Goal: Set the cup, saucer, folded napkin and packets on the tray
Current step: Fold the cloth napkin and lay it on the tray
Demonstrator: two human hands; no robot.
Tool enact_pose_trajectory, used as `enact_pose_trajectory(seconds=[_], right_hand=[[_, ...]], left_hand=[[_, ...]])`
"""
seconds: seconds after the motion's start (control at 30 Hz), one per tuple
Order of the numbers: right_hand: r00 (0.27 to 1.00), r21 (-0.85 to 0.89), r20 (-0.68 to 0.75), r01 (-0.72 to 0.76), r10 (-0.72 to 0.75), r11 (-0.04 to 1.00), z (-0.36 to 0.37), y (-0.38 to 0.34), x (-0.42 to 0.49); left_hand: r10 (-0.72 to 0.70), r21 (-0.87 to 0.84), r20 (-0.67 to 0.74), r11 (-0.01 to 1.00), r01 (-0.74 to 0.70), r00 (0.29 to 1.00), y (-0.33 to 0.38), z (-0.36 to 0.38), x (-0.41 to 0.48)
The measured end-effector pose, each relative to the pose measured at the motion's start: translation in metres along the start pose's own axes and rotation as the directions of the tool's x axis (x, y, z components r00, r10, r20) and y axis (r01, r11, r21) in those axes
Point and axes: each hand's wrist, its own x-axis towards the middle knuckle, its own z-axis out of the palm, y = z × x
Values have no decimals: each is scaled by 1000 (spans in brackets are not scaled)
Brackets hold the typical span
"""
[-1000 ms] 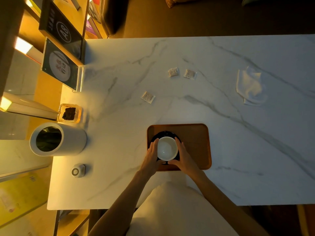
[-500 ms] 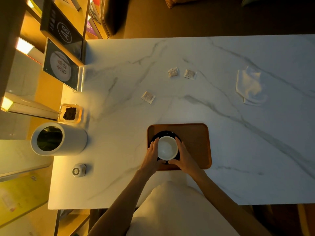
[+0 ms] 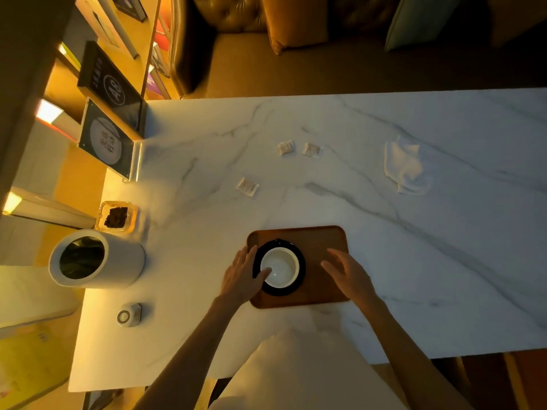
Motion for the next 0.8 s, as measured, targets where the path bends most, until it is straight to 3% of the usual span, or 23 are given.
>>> enact_pose_trajectory(seconds=[0.13,0.37,0.63,0.8], right_hand=[[995,-95,72,-66,73,993,-27,13,-15],[996,-373,-21,-91,90,923,-59,33,-45],[994,-391,-101,-82,46,917,-118,86,-54],[998,-366,-50,-44,28,930,-165,134,-52]], left_hand=[[32,111,50,993,-38,998,13,-9,16],[147,327,23,934,-146,989,67,-9,25],[196,464,45,864,-194,980,143,10,16],[152,492,5,860,-135,988,195,32,12]])
